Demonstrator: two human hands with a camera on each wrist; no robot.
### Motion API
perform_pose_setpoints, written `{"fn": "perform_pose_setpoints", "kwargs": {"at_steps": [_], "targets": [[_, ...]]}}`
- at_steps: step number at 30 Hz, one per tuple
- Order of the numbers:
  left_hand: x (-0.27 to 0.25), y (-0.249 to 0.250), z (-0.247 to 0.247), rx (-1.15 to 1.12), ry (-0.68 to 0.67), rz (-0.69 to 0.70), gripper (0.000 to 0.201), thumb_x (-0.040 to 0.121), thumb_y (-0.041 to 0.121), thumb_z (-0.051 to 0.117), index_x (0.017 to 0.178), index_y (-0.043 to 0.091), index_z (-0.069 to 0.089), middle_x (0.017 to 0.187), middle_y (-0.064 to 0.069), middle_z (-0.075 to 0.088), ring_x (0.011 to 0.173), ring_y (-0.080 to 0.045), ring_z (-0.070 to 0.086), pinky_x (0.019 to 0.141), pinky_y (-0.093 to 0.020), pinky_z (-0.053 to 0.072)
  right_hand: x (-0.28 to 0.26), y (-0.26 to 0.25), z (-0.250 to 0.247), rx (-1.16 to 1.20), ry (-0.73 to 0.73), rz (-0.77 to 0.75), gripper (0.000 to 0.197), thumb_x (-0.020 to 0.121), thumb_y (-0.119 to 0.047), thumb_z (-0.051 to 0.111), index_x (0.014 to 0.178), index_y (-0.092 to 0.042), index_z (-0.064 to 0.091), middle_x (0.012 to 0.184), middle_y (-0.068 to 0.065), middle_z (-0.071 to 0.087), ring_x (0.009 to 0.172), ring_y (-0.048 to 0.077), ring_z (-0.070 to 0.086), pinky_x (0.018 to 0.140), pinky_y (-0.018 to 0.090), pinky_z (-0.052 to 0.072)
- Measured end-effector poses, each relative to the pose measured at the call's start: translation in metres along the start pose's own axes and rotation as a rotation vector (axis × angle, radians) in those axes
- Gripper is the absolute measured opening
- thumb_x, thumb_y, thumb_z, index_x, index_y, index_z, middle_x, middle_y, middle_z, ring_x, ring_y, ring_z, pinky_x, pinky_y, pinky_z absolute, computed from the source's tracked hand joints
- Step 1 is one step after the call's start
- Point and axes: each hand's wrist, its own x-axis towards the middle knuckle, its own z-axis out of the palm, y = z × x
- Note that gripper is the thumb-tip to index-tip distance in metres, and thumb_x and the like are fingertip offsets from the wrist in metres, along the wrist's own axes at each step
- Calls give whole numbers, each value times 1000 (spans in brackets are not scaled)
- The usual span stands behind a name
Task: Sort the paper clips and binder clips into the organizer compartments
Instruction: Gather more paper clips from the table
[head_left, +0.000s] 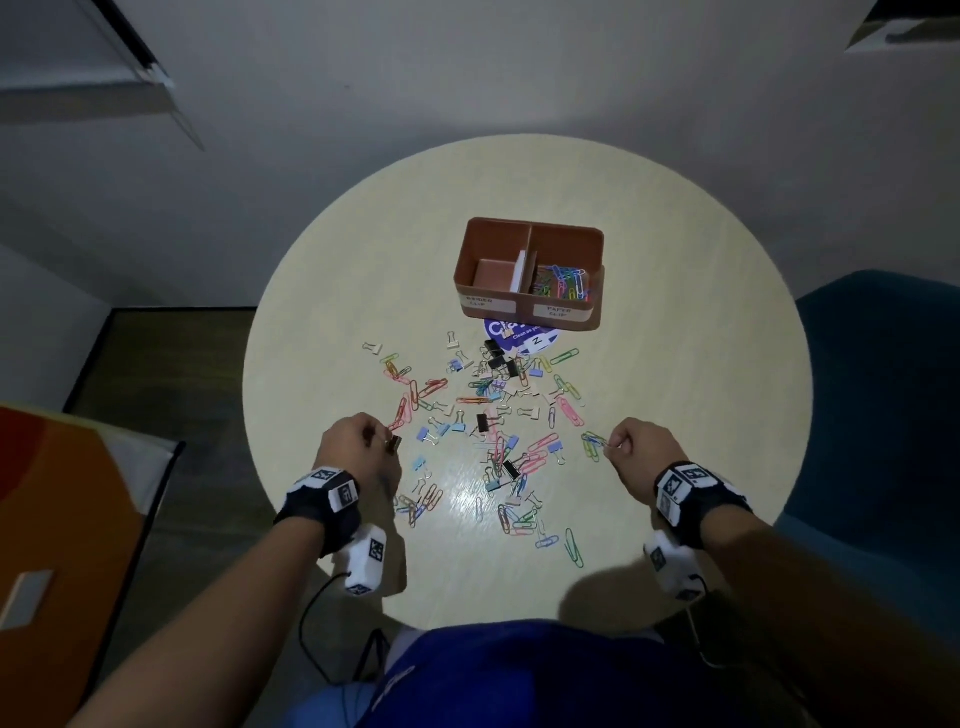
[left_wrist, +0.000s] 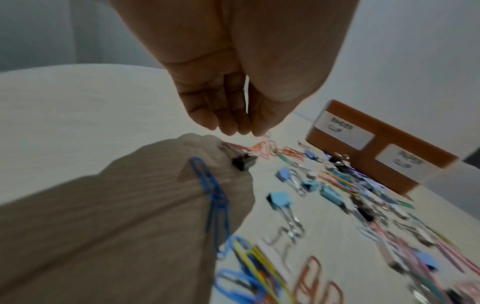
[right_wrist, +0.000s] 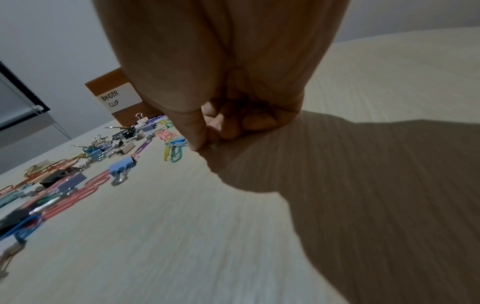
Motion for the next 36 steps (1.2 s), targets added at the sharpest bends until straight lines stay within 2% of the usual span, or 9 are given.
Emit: {"fn": "perform_pose_setpoints", "kwargs": {"at_steps": [7, 9, 14, 18, 22, 24, 28, 32, 36], "targets": [[21, -11, 7, 154, -55, 71, 22, 89, 12, 57, 108, 14, 67, 105, -11, 63, 95, -31, 62, 79, -33, 48, -7, -6, -5, -21, -63, -20, 10, 91, -17, 59, 83, -13, 63, 87, 3, 64, 79, 23, 60, 64, 26, 39], [23, -10, 11, 212, -61, 93, 25, 91, 13, 56, 113, 15, 66, 110, -13, 59, 99, -34, 60, 81, -36, 49, -10, -6, -7, 13, -86, -25, 11, 90, -17, 58, 81, -15, 63, 85, 3, 65, 76, 21, 61, 59, 26, 40], [25, -7, 18, 272, -75, 94, 19, 91, 13, 57, 106, 10, 67, 110, -14, 56, 101, -36, 58, 85, -41, 50, -25, -9, -17, 169, -26, -37, 6, 84, -20, 64, 78, -17, 63, 76, 0, 68, 67, 16, 62, 53, 22, 43], [24, -6, 17, 273, -87, 87, 19, 92, 13, 53, 107, 8, 64, 109, -14, 59, 99, -34, 58, 82, -39, 47, -34, -17, -16, 249, -116, -113, 9, 82, -12, 60, 83, -18, 67, 79, -1, 70, 68, 18, 67, 53, 11, 45], [19, -3, 14, 206, -29, 97, 16, 96, 20, 51, 102, 8, 61, 103, -12, 62, 93, -32, 59, 76, -37, 47, -37, -28, -7, 215, -231, -177, 26, 90, -7, 52, 97, -17, 74, 84, -17, 62, 73, -5, 59, 58, 3, 39], [13, 0, 12, 133, 23, 106, 16, 96, 24, 52, 97, 9, 59, 97, -9, 63, 86, -28, 58, 72, -34, 44, -37, -33, -3, 249, -246, -173, 26, 88, -5, 51, 88, -18, 74, 77, -14, 64, 65, -6, 58, 56, 5, 42], [1, 9, 6, -170, 91, -53, 4, 89, 24, 57, 91, 21, 58, 85, 1, 66, 76, -22, 60, 64, -29, 44, -31, -33, 1, 384, -213, -120, 20, 88, -8, 58, 82, -20, 72, 75, 4, 72, 66, 13, 67, 64, 28, 54], [2, 18, 0, -316, 82, -63, 24, 91, 16, 52, 107, 31, 61, 86, 7, 65, 77, -17, 59, 65, -25, 39, -21, -31, -4, 455, -21, 6, 23, 87, -7, 55, 84, -19, 74, 70, 9, 72, 57, 16, 60, 56, 29, 52], [14, 18, 1, -320, 43, -180, 24, 93, 19, 49, 98, 26, 71, 98, 0, 70, 88, -24, 61, 69, -24, 43, -11, -25, -13, 326, 88, 69, 21, 86, -10, 54, 89, -16, 74, 75, 5, 73, 69, 20, 69, 64, 28, 55]]}}
